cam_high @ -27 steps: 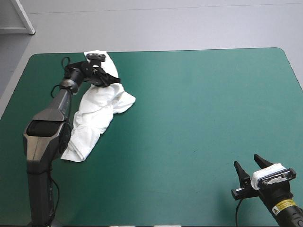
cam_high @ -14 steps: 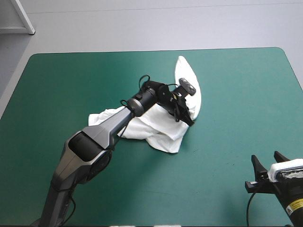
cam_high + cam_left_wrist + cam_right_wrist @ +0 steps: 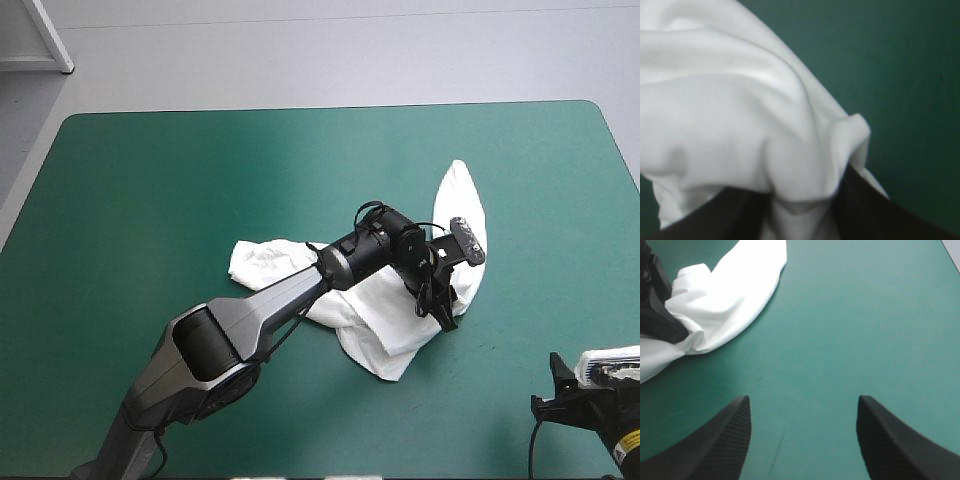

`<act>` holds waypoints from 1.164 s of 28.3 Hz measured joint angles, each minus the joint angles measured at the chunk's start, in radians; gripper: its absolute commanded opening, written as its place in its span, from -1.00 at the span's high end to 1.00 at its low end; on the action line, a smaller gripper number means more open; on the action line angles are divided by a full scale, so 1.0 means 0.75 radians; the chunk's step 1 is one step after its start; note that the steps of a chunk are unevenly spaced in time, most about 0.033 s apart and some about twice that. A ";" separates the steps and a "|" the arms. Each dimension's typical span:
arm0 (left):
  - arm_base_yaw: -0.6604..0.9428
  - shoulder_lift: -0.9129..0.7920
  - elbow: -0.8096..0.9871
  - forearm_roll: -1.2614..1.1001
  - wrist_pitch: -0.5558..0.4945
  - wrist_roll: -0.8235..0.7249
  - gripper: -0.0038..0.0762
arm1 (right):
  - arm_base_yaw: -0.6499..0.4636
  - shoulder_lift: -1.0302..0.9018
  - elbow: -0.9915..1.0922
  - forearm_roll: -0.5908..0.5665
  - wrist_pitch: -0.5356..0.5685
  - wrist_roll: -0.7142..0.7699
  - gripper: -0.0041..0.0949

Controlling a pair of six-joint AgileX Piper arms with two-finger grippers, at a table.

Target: Fold the cloth

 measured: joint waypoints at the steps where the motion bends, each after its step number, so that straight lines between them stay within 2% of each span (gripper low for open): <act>1: 0.000 0.000 -0.044 0.003 0.035 -0.048 -0.78 | 0.000 0.000 0.000 0.000 0.001 0.000 -0.24; 8: 0.000 0.000 -0.358 0.221 0.280 -0.253 -0.59 | 0.000 0.000 -0.004 0.017 0.010 -0.026 -0.24; 11: 0.003 -0.029 -0.443 0.362 0.304 -0.326 -0.56 | 0.000 0.000 -0.031 0.023 0.041 -0.039 -0.24; 16: 0.045 -0.169 -0.374 0.392 0.319 -0.385 -0.56 | 0.000 0.012 -0.105 0.027 0.095 -0.048 -0.24; 20: 0.123 -0.363 -0.164 0.398 0.320 -0.438 -0.56 | 0.000 0.048 -0.160 0.030 0.138 -0.069 -0.24; 29: 0.424 -0.798 0.566 0.409 0.318 -0.566 -0.55 | 0.000 0.186 -0.191 0.073 0.136 -0.100 -0.24; 33: 0.556 -0.990 0.829 0.407 0.237 -0.614 -0.55 | 0.000 0.272 -0.191 0.091 0.124 -0.100 -0.24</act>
